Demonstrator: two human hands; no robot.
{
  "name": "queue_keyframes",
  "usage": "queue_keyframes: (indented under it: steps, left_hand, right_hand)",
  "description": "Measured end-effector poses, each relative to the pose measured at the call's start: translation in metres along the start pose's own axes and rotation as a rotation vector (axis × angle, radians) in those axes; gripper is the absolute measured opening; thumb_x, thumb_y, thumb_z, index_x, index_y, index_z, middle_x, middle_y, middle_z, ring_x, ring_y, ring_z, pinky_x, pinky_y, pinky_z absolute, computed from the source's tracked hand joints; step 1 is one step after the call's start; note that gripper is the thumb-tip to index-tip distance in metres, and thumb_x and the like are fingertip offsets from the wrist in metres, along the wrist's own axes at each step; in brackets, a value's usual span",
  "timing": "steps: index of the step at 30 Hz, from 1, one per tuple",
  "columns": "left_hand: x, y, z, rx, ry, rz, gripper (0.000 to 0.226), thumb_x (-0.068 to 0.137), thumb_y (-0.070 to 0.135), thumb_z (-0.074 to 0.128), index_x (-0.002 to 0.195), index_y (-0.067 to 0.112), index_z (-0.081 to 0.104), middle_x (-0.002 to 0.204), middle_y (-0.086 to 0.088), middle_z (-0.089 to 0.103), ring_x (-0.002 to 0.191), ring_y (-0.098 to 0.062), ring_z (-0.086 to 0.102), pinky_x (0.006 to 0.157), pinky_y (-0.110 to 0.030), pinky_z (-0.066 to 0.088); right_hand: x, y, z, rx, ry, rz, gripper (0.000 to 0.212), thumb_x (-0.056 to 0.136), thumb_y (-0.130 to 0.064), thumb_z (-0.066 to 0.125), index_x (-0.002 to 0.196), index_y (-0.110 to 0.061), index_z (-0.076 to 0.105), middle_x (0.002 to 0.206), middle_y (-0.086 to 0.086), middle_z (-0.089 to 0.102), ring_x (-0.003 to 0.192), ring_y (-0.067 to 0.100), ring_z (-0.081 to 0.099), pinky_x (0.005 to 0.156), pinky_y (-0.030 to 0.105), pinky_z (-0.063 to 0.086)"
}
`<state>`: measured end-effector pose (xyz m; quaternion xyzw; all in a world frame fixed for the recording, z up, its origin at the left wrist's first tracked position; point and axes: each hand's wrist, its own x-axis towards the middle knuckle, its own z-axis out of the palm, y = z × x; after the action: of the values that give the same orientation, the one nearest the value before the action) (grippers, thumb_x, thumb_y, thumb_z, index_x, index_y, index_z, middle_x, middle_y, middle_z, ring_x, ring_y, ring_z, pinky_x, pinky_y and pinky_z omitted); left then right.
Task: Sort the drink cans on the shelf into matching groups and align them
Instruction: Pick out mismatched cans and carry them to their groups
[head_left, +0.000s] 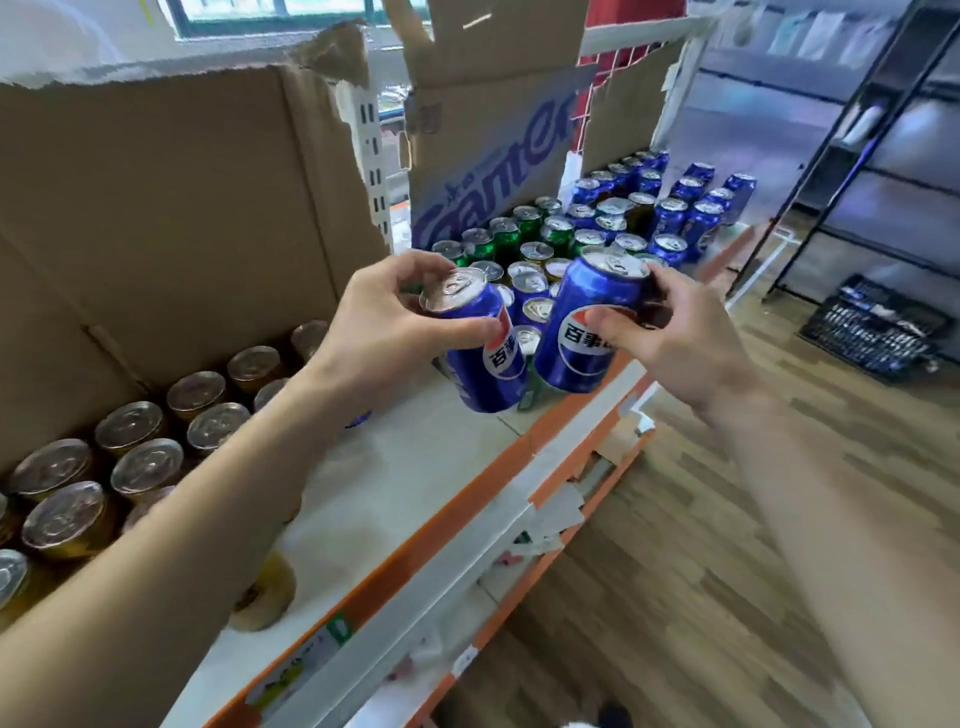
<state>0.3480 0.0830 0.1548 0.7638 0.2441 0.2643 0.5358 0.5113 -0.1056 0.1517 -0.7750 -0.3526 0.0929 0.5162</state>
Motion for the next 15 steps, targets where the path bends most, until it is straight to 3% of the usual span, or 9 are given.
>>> queue_keyframes:
  steps: [4, 9, 13, 15]
  left_hand:
    - [0.011, 0.020, 0.051, -0.005, -0.035, 0.028, 0.067, 0.057, 0.031, 0.093, 0.118, 0.019, 0.068, 0.105, 0.006, 0.073, 0.090, -0.005, 0.071, 0.073, -0.019, 0.056]
    - [0.025, 0.050, 0.139, -0.004, -0.068, 0.026, 0.064, 0.063, 0.028, 0.091, 0.122, 0.015, 0.067, 0.103, 0.009, 0.072, 0.086, -0.002, 0.070, 0.064, -0.014, 0.054]
    - [0.036, 0.071, 0.215, 0.014, -0.058, 0.067, 0.033, 0.069, 0.024, 0.089, 0.095, 0.027, 0.069, 0.086, 0.016, 0.072, 0.069, 0.009, 0.066, 0.055, -0.011, 0.048]
    - [0.041, 0.083, 0.250, 0.010, -0.069, 0.088, 0.027, 0.070, 0.026, 0.088, 0.091, 0.027, 0.071, 0.082, 0.014, 0.074, 0.065, 0.007, 0.065, 0.054, -0.010, 0.046]
  right_hand:
    - [0.002, 0.031, -0.054, 0.020, 0.068, 0.027, 0.046, 0.069, -0.048, 0.080, 0.102, -0.019, 0.068, 0.094, -0.004, 0.074, 0.087, 0.014, 0.069, 0.083, 0.042, 0.058]
    - [0.002, 0.075, -0.137, -0.001, 0.111, 0.028, 0.039, 0.076, -0.037, 0.083, 0.109, -0.020, 0.070, 0.090, -0.011, 0.073, 0.075, -0.001, 0.065, 0.069, 0.020, 0.048]
    - [0.007, 0.106, -0.205, 0.022, 0.140, 0.023, 0.029, 0.082, -0.027, 0.079, 0.109, -0.026, 0.068, 0.089, -0.014, 0.072, 0.075, -0.006, 0.065, 0.067, 0.012, 0.047]
    - [0.009, 0.120, -0.235, 0.012, 0.154, 0.012, 0.025, 0.082, -0.025, 0.079, 0.103, -0.029, 0.066, 0.084, -0.016, 0.069, 0.069, -0.008, 0.063, 0.063, 0.009, 0.045]
